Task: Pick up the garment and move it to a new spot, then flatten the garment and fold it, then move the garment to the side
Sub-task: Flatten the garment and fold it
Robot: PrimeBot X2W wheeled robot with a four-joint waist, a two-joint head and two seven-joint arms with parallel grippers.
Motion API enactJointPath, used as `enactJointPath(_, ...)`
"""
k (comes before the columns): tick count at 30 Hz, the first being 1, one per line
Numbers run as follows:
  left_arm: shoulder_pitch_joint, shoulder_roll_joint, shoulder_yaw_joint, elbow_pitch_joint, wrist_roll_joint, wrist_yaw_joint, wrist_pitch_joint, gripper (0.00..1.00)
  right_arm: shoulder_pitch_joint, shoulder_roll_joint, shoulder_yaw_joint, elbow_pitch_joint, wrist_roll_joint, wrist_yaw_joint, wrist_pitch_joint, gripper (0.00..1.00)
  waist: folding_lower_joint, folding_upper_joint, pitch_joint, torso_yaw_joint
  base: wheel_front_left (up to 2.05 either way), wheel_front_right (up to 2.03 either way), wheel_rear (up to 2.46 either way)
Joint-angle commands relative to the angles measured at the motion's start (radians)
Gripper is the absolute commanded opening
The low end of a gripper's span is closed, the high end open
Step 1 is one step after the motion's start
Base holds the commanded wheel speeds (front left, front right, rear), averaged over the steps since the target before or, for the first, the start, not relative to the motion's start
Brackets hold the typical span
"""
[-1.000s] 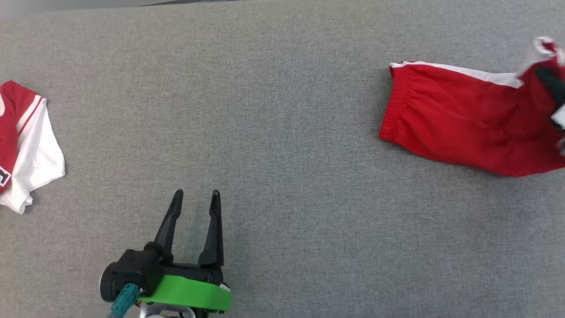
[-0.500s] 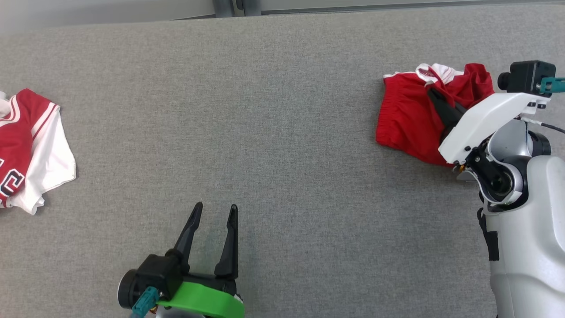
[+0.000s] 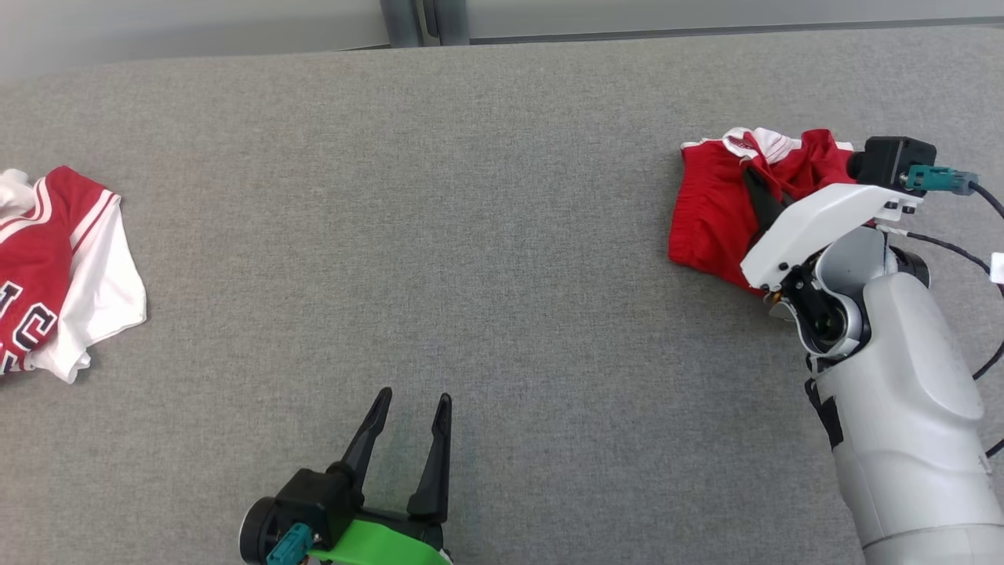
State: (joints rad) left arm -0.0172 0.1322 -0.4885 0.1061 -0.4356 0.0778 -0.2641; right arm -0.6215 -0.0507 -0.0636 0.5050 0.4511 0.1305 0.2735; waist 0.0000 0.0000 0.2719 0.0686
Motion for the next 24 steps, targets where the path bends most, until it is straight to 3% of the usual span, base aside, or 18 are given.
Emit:
enactJointPath(1, -0.009, -0.001, 0.002, 0.006, 0.005, -0.007, 0.000, 1.00, -0.023, -0.001, 0.009, 0.036, 0.004, 0.000, -0.027, 0.00, 0.0000, 0.0000, -0.003, 0.004, 0.00, 0.00, 0.00)
enactJointPath(4, -0.003, -0.003, 0.004, 0.013, 0.006, -0.009, 0.000, 1.00, -0.060, -0.001, 0.035, 0.102, 0.004, 0.000, -0.076, 0.00, 0.0000, 0.0000, -0.009, 0.009, 0.00, 0.00, 0.00)
enactJointPath(5, 0.000, -0.005, 0.006, 0.014, 0.007, -0.009, 0.000, 1.00, -0.069, -0.001, 0.051, 0.126, 0.016, 0.000, -0.083, 0.15, 0.0000, 0.0000, -0.011, 0.010, 0.00, 0.00, 0.00)
enactJointPath(6, 0.002, -0.007, 0.006, 0.016, 0.007, -0.009, 0.000, 1.00, -0.075, -0.001, 0.068, 0.141, 0.017, 0.000, -0.089, 0.39, 0.0000, 0.0000, -0.012, 0.011, 0.00, 0.00, 0.00)
enactJointPath(7, 0.004, -0.008, 0.007, 0.017, 0.007, -0.009, 0.000, 1.00, -0.081, -0.001, 0.088, 0.153, 0.020, 0.000, -0.096, 1.00, 0.0000, 0.0000, -0.014, 0.011, 0.00, 0.00, 0.00)
enactJointPath(10, 0.016, -0.011, 0.012, 0.020, 0.004, -0.010, 0.000, 1.00, -0.073, -0.002, 0.146, 0.160, 0.028, 0.000, -0.110, 1.00, 0.0000, 0.0000, -0.025, 0.007, 0.00, 0.00, 0.00)
enactJointPath(15, 0.041, -0.008, 0.041, 0.019, -0.006, -0.006, 0.000, 1.00, 0.002, -0.001, 0.239, 0.063, 0.038, 0.000, -0.126, 1.00, 0.0000, 0.0000, -0.066, -0.018, 0.00, 0.00, 0.00)
enactJointPath(19, 0.070, -0.007, 0.077, 0.016, -0.010, 0.000, 0.000, 1.00, 0.118, -0.006, 0.322, -0.094, 0.027, 0.000, -0.107, 1.00, 0.0000, 0.0000, -0.121, -0.045, 0.00, 0.00, 0.00)
enactJointPath(24, 0.106, -0.011, 0.122, 0.009, -0.005, 0.004, 0.000, 1.00, 0.280, -0.094, 0.358, -0.322, -0.017, 0.000, -0.142, 1.00, 0.0000, 0.0000, -0.196, -0.082, 0.00, 0.00, 0.00)
